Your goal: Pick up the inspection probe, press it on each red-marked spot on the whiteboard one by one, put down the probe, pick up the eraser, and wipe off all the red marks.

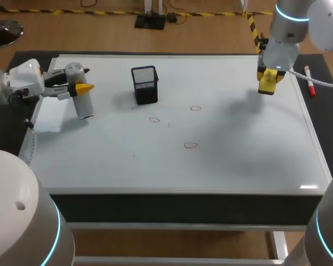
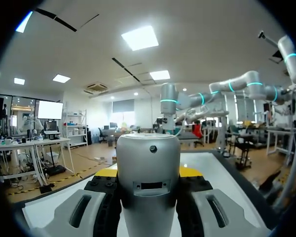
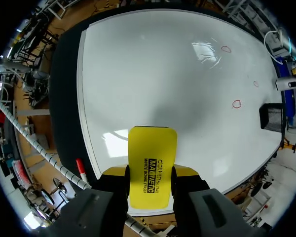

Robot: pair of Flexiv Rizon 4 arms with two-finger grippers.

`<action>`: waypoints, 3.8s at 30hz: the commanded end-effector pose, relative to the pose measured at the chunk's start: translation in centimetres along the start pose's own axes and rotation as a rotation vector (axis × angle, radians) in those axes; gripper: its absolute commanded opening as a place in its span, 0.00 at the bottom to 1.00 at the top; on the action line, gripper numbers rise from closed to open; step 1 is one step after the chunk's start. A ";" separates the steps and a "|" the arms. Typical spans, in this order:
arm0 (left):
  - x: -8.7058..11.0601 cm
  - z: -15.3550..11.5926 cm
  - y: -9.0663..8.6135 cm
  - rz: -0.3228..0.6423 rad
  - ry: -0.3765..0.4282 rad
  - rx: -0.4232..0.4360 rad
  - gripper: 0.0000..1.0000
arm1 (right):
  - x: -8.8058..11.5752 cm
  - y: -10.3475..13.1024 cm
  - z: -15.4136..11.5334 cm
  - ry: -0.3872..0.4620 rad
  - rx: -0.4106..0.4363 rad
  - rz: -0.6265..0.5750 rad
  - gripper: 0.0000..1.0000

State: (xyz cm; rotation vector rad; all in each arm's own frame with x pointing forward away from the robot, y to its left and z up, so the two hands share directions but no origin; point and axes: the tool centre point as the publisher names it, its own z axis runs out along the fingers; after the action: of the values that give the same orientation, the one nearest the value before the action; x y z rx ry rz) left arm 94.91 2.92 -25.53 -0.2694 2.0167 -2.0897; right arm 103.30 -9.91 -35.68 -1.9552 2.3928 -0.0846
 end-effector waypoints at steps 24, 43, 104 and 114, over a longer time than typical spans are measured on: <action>0.0 0.0 0.0 0.001 0.001 0.002 0.00 | -18.8 18.2 -3.3 -0.094 -0.011 -0.365 0.00; 0.0 0.0 0.0 0.001 0.001 0.002 0.00 | -30.9 20.6 -0.7 -0.066 -0.079 -0.513 0.00; 0.0 0.0 0.0 0.001 0.001 0.002 0.00 | -29.6 17.3 6.1 -0.007 -0.115 -0.375 0.00; 0.0 0.0 0.0 0.001 0.001 0.002 0.00 | -28.5 16.7 4.4 -0.021 -0.081 -0.347 0.00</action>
State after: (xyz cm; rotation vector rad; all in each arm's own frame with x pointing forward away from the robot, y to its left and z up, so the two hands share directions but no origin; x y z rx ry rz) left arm 94.87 2.95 -25.46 -0.2710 2.0189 -2.0879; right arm 93.41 22.00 -42.23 -2.3821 2.0583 0.0298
